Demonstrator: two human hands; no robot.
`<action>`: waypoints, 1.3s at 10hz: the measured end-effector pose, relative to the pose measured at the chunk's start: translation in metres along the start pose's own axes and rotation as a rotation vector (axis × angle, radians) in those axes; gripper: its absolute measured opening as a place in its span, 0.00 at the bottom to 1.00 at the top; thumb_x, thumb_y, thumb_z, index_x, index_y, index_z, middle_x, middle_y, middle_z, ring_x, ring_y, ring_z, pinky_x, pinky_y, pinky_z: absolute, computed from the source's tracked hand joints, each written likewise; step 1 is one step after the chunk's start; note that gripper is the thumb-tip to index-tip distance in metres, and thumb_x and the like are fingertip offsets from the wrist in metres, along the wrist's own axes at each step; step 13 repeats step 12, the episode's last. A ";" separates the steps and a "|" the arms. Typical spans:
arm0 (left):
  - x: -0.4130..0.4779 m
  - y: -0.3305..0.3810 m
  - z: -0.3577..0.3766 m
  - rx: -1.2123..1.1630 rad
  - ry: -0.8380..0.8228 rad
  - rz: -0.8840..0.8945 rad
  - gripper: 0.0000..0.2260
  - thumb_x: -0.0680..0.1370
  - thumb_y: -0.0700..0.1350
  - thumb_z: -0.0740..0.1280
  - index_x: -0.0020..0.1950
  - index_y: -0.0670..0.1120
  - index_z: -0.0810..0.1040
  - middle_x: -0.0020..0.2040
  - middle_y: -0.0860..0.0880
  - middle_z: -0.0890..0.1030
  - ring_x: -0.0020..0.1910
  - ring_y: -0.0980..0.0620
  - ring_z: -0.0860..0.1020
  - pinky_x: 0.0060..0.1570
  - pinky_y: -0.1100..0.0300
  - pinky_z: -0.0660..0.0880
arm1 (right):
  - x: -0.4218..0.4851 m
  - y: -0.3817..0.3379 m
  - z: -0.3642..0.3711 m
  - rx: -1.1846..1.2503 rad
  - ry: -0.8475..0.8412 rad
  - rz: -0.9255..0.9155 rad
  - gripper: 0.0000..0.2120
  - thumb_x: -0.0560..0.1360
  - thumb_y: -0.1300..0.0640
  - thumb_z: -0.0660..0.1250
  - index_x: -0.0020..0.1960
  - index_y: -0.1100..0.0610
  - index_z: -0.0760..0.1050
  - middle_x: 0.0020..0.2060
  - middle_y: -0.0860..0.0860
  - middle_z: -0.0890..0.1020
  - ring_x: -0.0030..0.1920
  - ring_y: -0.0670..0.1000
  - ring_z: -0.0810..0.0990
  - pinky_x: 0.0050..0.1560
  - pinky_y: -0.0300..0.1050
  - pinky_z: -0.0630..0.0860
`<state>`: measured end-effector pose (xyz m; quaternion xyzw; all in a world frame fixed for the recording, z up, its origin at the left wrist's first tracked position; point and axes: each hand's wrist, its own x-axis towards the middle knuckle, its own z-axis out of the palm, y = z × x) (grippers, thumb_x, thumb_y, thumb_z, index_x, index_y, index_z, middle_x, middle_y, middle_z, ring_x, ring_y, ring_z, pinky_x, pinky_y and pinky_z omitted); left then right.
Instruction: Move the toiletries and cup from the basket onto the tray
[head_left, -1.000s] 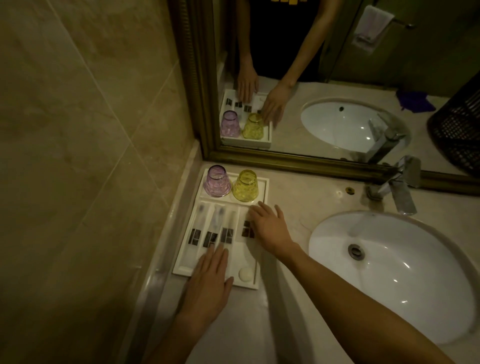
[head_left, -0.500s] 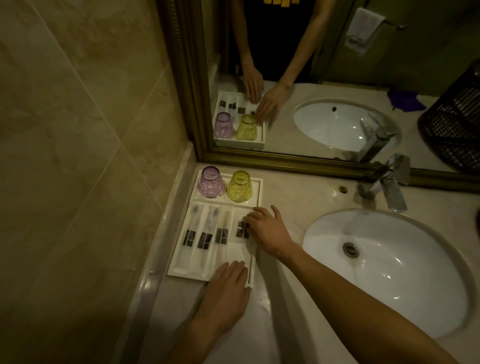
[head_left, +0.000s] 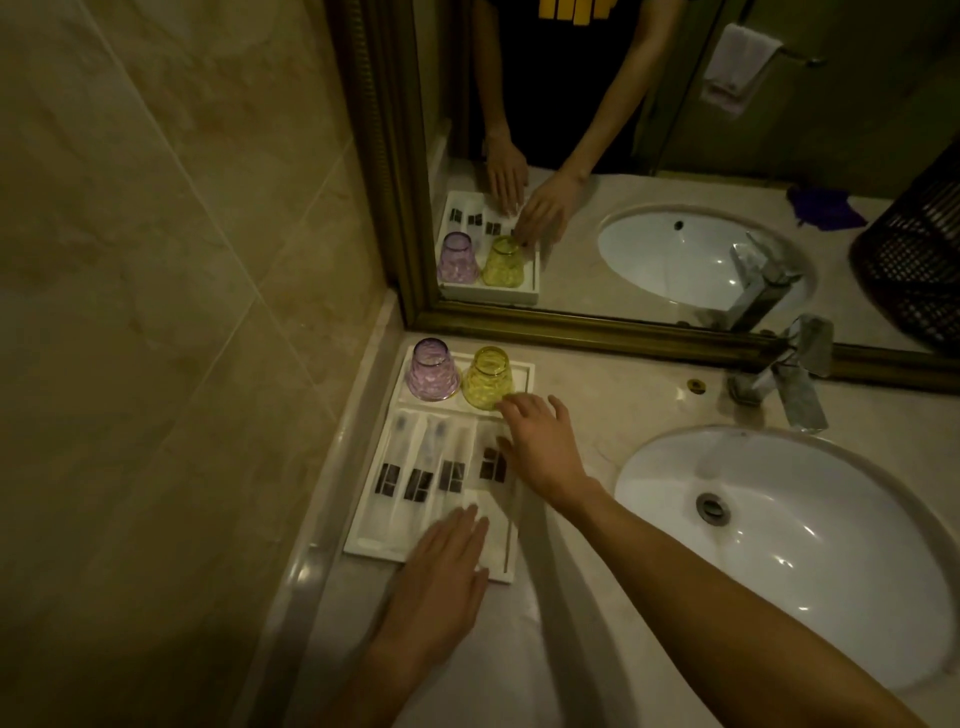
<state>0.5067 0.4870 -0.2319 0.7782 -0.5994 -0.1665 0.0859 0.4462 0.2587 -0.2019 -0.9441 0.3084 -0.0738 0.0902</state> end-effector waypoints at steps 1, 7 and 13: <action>0.011 -0.015 -0.014 0.032 0.052 -0.062 0.28 0.84 0.54 0.56 0.82 0.47 0.60 0.83 0.45 0.61 0.82 0.45 0.59 0.80 0.47 0.56 | 0.027 -0.006 -0.017 0.055 0.121 0.007 0.29 0.75 0.54 0.73 0.75 0.51 0.69 0.74 0.55 0.72 0.73 0.58 0.71 0.72 0.61 0.67; 0.008 -0.040 -0.001 0.106 -0.110 -0.212 0.30 0.84 0.62 0.44 0.82 0.57 0.33 0.84 0.47 0.34 0.82 0.43 0.35 0.82 0.42 0.42 | 0.078 0.000 -0.018 0.216 -0.076 0.161 0.30 0.80 0.68 0.63 0.79 0.52 0.65 0.78 0.60 0.66 0.71 0.64 0.74 0.69 0.57 0.74; 0.010 -0.035 -0.007 0.099 -0.025 -0.208 0.34 0.79 0.63 0.39 0.84 0.53 0.41 0.85 0.46 0.39 0.83 0.44 0.39 0.82 0.44 0.44 | 0.013 0.004 -0.026 0.252 0.154 0.212 0.29 0.79 0.54 0.70 0.77 0.54 0.67 0.76 0.57 0.70 0.75 0.58 0.70 0.72 0.58 0.71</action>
